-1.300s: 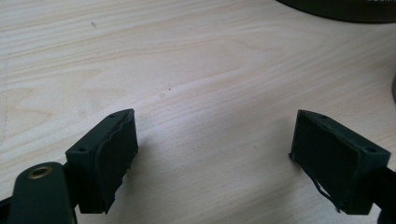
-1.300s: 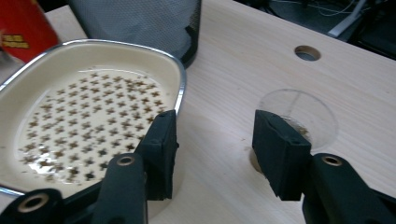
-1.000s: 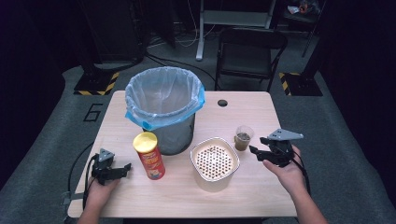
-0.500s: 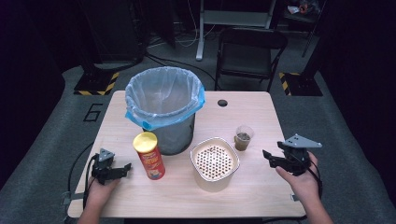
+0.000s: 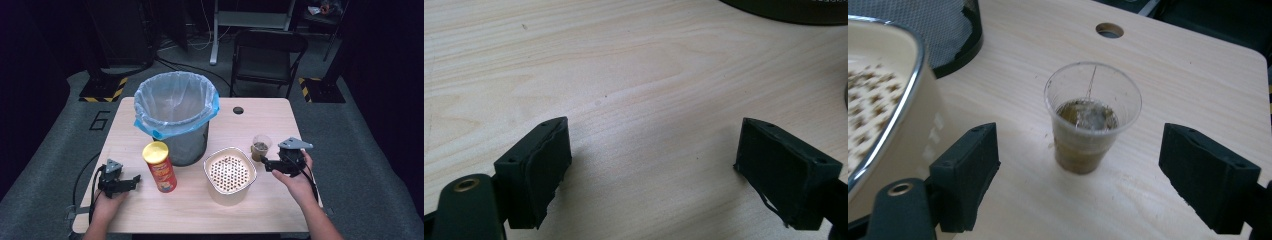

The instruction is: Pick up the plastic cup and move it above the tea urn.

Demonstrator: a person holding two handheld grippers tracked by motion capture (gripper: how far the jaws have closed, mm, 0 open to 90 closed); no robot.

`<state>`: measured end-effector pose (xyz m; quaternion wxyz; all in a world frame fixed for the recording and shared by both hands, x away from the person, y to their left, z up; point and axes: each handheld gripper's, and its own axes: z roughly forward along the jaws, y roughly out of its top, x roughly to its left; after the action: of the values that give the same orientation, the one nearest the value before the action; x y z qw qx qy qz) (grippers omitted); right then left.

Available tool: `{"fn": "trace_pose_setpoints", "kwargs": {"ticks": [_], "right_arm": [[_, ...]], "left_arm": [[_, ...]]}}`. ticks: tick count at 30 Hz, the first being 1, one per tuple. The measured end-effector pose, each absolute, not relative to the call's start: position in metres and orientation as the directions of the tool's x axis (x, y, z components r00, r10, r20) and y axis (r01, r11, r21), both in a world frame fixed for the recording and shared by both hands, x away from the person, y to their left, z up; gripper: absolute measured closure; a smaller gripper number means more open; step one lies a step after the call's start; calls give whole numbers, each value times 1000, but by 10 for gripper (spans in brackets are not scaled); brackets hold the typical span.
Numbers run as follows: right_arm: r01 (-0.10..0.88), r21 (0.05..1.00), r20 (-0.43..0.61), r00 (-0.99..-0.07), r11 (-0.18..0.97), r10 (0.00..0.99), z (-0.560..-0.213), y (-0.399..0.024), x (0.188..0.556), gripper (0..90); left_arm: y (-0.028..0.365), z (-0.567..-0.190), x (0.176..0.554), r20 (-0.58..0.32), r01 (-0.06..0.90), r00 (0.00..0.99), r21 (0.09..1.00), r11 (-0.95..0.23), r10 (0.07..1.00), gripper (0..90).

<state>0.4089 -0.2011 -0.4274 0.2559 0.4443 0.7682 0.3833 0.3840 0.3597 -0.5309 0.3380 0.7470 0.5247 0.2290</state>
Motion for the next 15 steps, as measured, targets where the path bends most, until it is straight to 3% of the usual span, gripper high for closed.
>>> {"fn": "trace_pose_setpoints", "kwargs": {"ticks": [15], "right_arm": [[489, 805, -72, -479, 334, 875, -450, -188, 455, 148]], "left_arm": [[360, -531, 384, -15, 630, 345, 745, -219, 939, 140]]}}
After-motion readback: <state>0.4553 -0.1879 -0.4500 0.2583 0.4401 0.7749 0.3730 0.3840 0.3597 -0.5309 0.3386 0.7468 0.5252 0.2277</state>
